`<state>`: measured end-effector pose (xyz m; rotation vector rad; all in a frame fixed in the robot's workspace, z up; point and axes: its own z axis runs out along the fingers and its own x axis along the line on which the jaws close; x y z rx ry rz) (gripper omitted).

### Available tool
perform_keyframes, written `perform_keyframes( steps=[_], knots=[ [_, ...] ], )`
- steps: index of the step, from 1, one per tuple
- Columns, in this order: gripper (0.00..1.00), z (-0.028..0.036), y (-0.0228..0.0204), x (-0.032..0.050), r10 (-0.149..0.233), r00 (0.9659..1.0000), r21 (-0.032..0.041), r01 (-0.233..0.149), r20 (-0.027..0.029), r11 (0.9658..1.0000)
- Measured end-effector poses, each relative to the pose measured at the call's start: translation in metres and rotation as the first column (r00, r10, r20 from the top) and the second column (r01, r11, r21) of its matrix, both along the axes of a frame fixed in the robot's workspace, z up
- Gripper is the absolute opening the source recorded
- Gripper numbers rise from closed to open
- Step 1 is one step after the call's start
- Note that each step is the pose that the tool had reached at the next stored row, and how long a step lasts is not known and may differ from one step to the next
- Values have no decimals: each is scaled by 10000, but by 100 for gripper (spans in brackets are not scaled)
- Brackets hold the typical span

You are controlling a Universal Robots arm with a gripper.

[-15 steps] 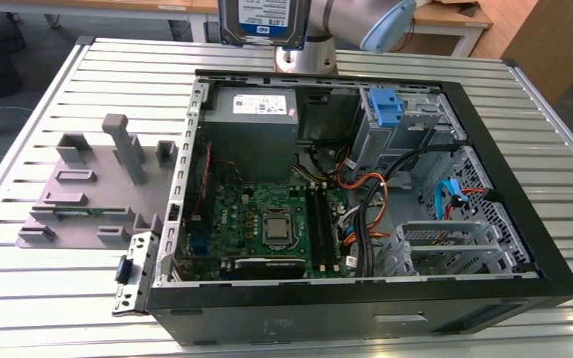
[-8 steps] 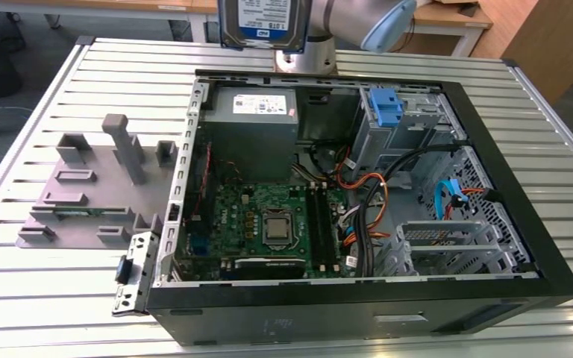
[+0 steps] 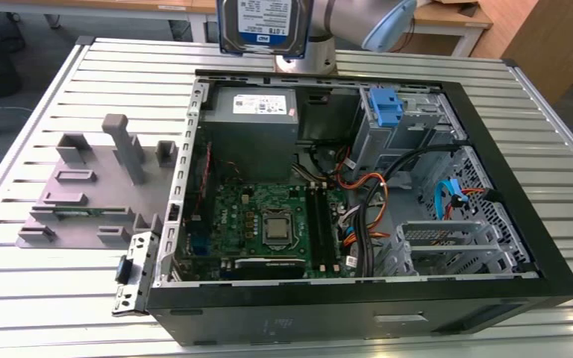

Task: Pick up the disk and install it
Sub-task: 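Pick up the disk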

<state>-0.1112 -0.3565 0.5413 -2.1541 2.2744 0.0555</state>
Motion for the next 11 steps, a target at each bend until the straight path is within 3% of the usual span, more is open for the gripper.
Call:
perform_keyframes(
  steps=[9, 11],
  knots=[
    [35, -9, -85, 0, 0, 10000, 0, 0, 0, 10000],
    [35, -10, -88, 0, -2, 10000, 0, 2, 1, 10000]
  ],
)
